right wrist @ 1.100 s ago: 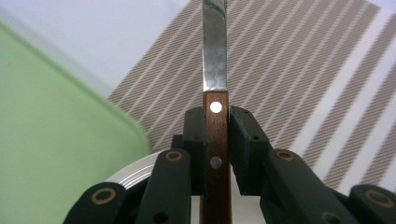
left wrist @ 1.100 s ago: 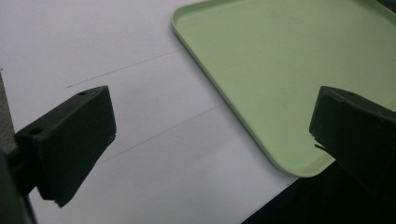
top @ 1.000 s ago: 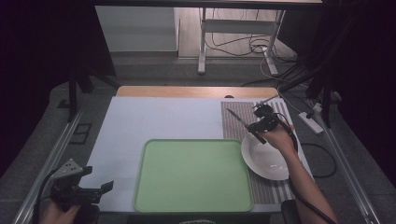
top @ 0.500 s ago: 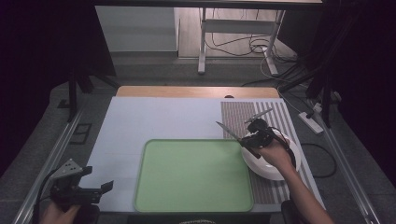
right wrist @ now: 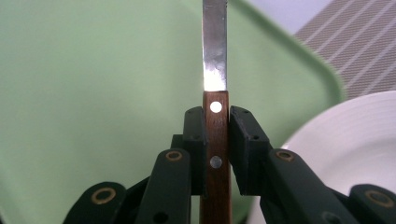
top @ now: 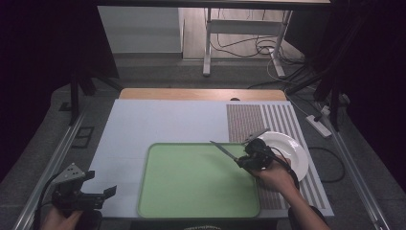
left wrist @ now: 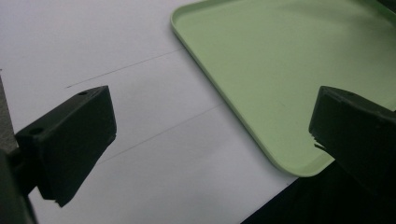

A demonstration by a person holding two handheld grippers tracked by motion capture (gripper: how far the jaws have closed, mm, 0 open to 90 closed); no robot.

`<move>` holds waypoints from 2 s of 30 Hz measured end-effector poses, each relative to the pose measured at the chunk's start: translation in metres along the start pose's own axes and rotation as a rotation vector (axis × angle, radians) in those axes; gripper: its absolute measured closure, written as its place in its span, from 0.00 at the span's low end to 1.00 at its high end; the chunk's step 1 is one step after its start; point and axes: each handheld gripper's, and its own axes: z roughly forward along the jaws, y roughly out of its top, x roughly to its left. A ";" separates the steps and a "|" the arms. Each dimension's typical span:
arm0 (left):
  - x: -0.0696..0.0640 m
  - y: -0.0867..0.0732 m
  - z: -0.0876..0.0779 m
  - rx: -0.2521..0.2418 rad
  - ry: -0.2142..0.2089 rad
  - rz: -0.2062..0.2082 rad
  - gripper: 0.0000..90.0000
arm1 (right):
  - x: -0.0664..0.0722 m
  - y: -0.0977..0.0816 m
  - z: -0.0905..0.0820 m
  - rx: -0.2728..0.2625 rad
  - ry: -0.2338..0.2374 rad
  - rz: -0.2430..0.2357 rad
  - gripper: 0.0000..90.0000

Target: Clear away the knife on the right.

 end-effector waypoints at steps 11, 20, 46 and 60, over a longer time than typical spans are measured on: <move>0.000 0.000 0.000 0.003 -0.001 0.004 0.01 | 0.033 -0.012 0.014 0.040 0.020 -0.034 0.86; 0.000 0.001 0.001 0.004 0.000 0.008 0.01 | 0.041 -0.016 0.040 0.140 0.009 -0.082 0.86; -0.002 0.001 0.002 0.014 0.007 0.017 0.01 | 0.041 0.010 0.061 0.178 0.092 -0.188 1.00; -0.002 0.001 0.002 0.013 0.008 0.021 0.01 | 0.013 -0.006 0.048 0.183 0.035 -0.085 1.00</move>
